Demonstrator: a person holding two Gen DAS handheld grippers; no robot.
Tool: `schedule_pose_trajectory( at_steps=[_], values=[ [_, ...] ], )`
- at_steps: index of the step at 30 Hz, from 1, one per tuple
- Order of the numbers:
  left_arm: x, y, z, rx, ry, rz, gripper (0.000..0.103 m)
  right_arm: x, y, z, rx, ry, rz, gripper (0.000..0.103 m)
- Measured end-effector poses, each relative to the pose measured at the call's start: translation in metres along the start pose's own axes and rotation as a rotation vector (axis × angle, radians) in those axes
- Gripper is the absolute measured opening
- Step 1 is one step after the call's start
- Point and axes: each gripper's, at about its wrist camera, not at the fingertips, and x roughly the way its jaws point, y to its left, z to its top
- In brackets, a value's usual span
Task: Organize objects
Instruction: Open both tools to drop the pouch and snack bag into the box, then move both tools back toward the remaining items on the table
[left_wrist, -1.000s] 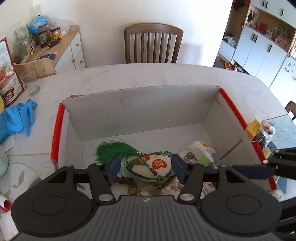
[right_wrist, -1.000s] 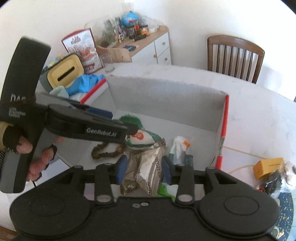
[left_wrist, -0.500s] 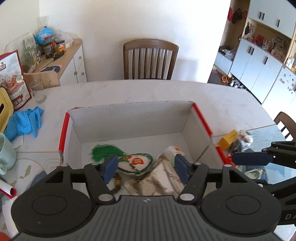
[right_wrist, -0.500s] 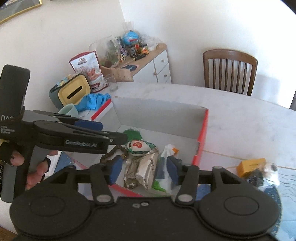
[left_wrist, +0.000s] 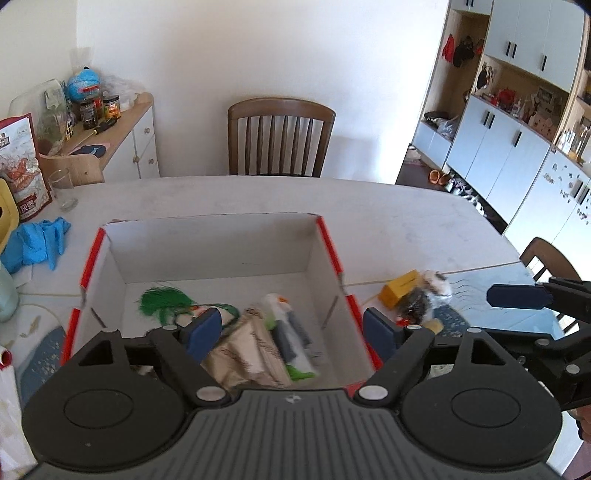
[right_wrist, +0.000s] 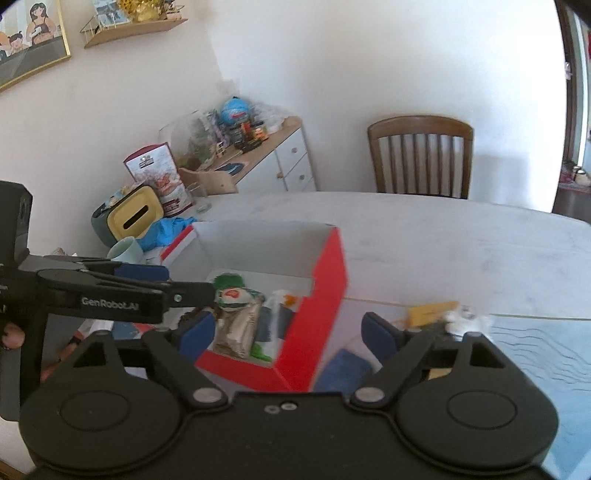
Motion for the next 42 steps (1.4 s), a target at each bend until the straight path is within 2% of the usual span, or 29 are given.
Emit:
schedule_pose_trajectory(
  at_steps=[4, 10, 13, 16, 25, 32, 42],
  values=[
    [-0.003, -0.021, -0.003, 0.001, -0.016, -0.018, 0.091, -0.018, -0.022, -0.009, 0.009, -0.015, -0.02, 0.091],
    [0.001, -0.053, -0.006, 0.006, -0.015, -0.062, 0.093, -0.039, -0.048, -0.023, -0.007, -0.023, -0.051, 0.091],
    [0.004, -0.071, -0.008, 0.028, -0.023, -0.078, 0.103, -0.049, -0.065, -0.029, -0.02, -0.027, -0.078, 0.095],
    [0.007, -0.088, -0.013, 0.048, -0.041, -0.104, 0.103, -0.059, -0.08, -0.034, -0.013, -0.04, -0.107, 0.101],
    [0.031, -0.129, -0.035, 0.084, -0.016, -0.121, 0.103, -0.079, -0.138, -0.05, 0.028, -0.066, -0.153, 0.102],
    [0.057, -0.145, -0.054, 0.069, 0.016, -0.096, 0.103, -0.065, -0.161, -0.071, -0.013, 0.015, -0.15, 0.102],
    [0.088, -0.161, -0.072, 0.043, 0.056, -0.067, 0.103, -0.027, -0.158, -0.089, -0.13, 0.128, -0.054, 0.099]
  ],
)
